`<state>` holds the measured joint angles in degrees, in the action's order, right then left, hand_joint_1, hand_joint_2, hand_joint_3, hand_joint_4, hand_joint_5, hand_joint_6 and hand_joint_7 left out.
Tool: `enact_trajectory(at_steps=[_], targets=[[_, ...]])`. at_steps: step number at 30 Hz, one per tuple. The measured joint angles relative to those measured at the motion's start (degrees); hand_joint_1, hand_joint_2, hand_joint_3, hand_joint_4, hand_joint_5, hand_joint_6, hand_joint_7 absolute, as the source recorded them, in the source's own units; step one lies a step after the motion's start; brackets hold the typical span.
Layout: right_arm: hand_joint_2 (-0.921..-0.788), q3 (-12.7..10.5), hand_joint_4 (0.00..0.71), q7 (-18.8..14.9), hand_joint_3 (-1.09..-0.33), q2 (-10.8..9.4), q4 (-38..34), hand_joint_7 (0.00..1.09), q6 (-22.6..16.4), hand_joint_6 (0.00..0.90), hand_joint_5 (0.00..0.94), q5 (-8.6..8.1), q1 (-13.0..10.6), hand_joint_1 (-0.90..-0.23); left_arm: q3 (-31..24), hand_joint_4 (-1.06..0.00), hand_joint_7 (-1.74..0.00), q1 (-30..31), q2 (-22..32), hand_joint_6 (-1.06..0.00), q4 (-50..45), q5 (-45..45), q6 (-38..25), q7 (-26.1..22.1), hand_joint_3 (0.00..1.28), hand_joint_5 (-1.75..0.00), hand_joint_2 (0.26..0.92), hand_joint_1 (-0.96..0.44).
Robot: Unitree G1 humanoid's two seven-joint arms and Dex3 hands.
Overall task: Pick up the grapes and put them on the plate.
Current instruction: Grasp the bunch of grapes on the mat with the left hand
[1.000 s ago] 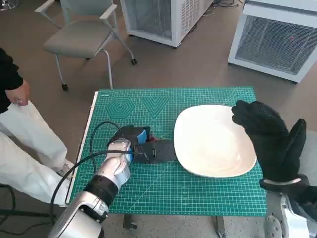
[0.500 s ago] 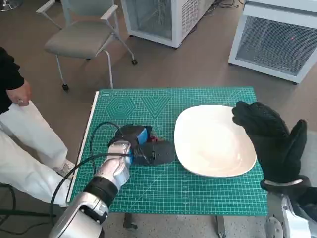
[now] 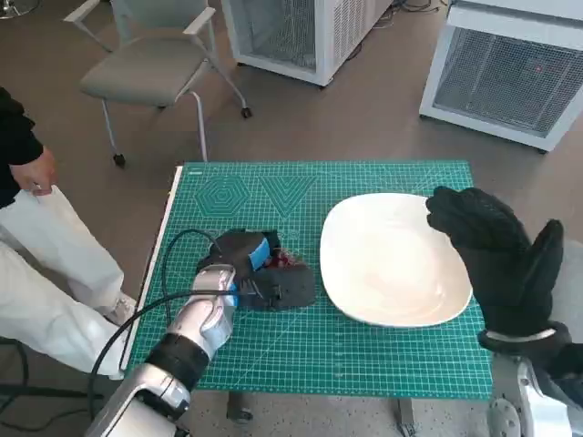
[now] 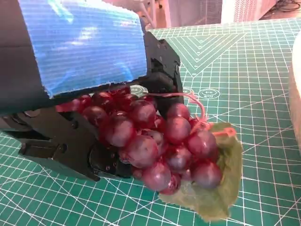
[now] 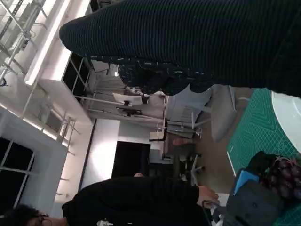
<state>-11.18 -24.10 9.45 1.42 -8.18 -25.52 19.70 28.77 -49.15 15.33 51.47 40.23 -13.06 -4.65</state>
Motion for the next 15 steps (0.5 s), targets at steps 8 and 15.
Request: enact_trajectory(at_steps=[8,15], targets=[[-0.921,0.12,0.407,0.07,-0.635,-0.03,-0.07,1.0,0.0,0.182,0.752,0.0,0.0,-0.379,-0.36,-0.36,-1.2,1.99,0.48,-0.57,-3.44,-0.14,-0.42,-0.23,0.61,-1.69,0.72,0.01],[-0.921,0.12,0.406,0.08,-0.635,-0.04,-0.09,1.0,-0.01,0.182,0.754,-0.01,0.01,-0.379,-0.73,-0.37,-1.31,3.92,1.33,-0.49,-7.81,-0.26,-1.02,-1.68,0.55,-1.62,0.774,0.01]])
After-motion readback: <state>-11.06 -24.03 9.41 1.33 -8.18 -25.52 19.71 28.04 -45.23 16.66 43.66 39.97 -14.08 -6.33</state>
